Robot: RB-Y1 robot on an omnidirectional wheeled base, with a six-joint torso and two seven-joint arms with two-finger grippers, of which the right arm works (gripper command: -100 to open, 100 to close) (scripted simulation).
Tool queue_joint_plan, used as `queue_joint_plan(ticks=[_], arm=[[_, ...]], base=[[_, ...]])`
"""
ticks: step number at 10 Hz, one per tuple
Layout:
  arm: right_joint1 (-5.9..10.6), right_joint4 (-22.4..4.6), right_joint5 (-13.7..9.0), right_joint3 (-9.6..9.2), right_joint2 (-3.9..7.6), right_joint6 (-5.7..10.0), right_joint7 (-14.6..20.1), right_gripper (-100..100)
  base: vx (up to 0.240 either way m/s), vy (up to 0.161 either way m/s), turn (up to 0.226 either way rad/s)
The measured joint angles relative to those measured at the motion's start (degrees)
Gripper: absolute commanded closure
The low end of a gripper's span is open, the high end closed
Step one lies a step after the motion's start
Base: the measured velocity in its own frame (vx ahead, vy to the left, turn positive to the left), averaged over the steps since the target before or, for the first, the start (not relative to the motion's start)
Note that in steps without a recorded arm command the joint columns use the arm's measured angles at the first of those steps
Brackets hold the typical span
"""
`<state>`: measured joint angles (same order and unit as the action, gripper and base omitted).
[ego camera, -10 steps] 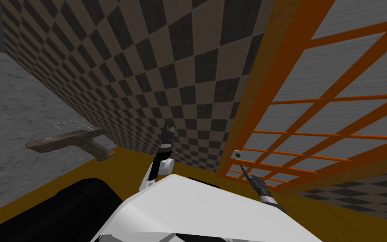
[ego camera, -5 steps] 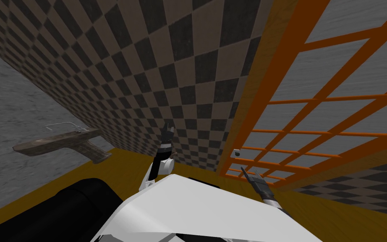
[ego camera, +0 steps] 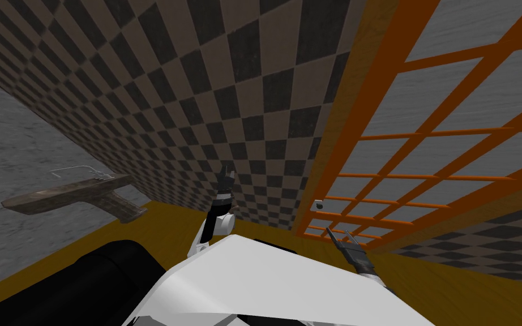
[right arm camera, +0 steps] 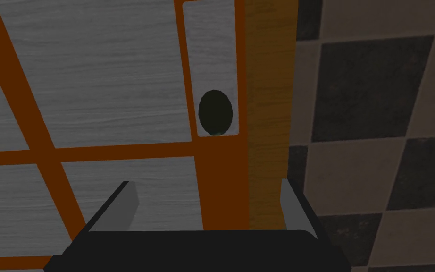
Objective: Pull the door open
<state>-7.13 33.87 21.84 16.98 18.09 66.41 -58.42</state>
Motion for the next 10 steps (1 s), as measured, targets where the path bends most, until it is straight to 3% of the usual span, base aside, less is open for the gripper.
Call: queue_joint_plan(ticks=[3, 8, 9, 10], arm=[[0.53, -0.37, -0.11, 0.15, -0.12, -0.3, -0.45, -100], [1.65, 0.06, -0.52, 0.52, -0.79, -2.25, -1.13, -100], [1.6, 0.1, -0.54, 0.54, -0.81, -2.26, -1.16, 100], [1.57, 0.07, -0.49, 0.48, -0.85, -2.14, -1.14, 100]], base=[[0.164, -0.004, 0.039], [0.191, 0.002, 0.032], [-0.023, 0.005, -0.002], [-0.038, -0.008, 0.004]])
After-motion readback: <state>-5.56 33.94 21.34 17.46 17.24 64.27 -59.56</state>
